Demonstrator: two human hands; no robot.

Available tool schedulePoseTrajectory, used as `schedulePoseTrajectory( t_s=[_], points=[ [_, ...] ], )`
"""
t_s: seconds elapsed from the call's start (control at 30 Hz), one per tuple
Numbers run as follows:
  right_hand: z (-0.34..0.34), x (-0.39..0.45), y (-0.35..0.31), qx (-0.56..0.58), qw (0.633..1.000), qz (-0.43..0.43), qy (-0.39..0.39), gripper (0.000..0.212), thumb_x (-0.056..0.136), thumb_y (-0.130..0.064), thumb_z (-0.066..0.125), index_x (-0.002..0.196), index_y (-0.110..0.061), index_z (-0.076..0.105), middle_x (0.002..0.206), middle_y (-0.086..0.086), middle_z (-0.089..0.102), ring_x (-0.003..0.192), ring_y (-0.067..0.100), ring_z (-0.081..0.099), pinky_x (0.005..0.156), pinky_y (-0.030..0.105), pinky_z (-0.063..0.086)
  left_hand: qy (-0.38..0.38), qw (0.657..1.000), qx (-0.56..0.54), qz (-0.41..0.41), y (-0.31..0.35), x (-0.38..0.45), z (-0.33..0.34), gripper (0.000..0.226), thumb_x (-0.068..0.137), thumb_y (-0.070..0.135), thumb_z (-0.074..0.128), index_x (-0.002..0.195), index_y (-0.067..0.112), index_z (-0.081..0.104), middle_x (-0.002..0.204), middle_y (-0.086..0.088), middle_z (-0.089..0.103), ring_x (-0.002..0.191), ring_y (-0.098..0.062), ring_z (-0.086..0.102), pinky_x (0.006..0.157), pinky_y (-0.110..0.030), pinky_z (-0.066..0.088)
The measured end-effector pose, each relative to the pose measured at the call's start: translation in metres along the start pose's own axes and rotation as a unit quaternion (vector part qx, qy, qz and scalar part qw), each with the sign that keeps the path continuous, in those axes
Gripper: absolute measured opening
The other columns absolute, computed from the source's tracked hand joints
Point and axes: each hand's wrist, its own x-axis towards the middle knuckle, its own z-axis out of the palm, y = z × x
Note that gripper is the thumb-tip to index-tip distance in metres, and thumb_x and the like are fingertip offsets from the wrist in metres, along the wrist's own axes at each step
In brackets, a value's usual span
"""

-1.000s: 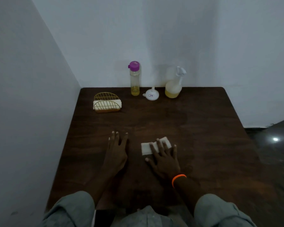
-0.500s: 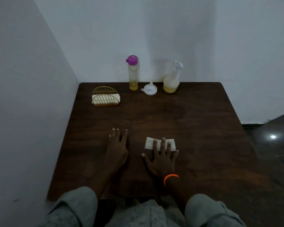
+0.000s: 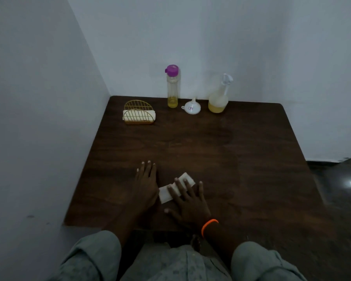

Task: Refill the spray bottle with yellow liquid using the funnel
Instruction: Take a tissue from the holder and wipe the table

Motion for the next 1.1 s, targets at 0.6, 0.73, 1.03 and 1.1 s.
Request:
schedulePoseTrajectory(
  t_s=[0.6,0.73,1.03,1.1],
  points=[
    [0.0,-0.036,-0.013,0.143,0.944,0.299,-0.004,0.087,0.088,-0.08,0.017,0.156,-0.036,-0.012,0.165,0.009,-0.02,0.151,0.038,-0.016,0.114,0.069,-0.009,0.012,0.999,0.026,0.043,-0.01,-0.075,0.045,0.056,0.093,0.014,0.043,0.145,-0.006,0.041,0.152,-0.024,0.04,0.144,-0.04,0.033,0.115,-0.05,0.025],
    [0.007,-0.019,-0.052,0.118,0.97,0.214,-0.008,0.085,0.089,-0.078,0.022,0.157,-0.036,-0.006,0.166,0.009,-0.015,0.152,0.039,-0.013,0.113,0.071,-0.007,0.013,0.998,0.032,0.046,-0.022,-0.094,0.048,0.055,0.1,0.023,0.026,0.142,-0.01,0.043,0.151,-0.029,0.039,0.142,-0.044,0.035,0.113,-0.053,0.029],
    [0.015,-0.041,-0.052,0.03,0.999,0.042,-0.006,0.075,0.096,-0.072,0.019,0.158,-0.034,0.003,0.167,0.003,-0.005,0.154,0.033,-0.004,0.114,0.073,0.003,0.017,0.996,0.04,0.077,-0.023,-0.11,0.047,0.063,0.094,0.027,0.051,0.144,-0.01,0.039,0.151,-0.031,0.037,0.142,-0.046,0.035,0.112,-0.056,0.033],
    [0.014,-0.053,-0.037,0.027,0.997,0.068,-0.009,0.074,0.096,-0.072,0.02,0.158,-0.035,0.007,0.168,0.001,0.0,0.154,0.031,0.002,0.114,0.072,0.006,0.013,0.996,0.038,0.083,-0.015,-0.105,0.048,0.061,0.095,0.027,0.036,0.144,-0.01,0.04,0.152,-0.03,0.037,0.142,-0.046,0.035,0.112,-0.054,0.029]
  ],
)
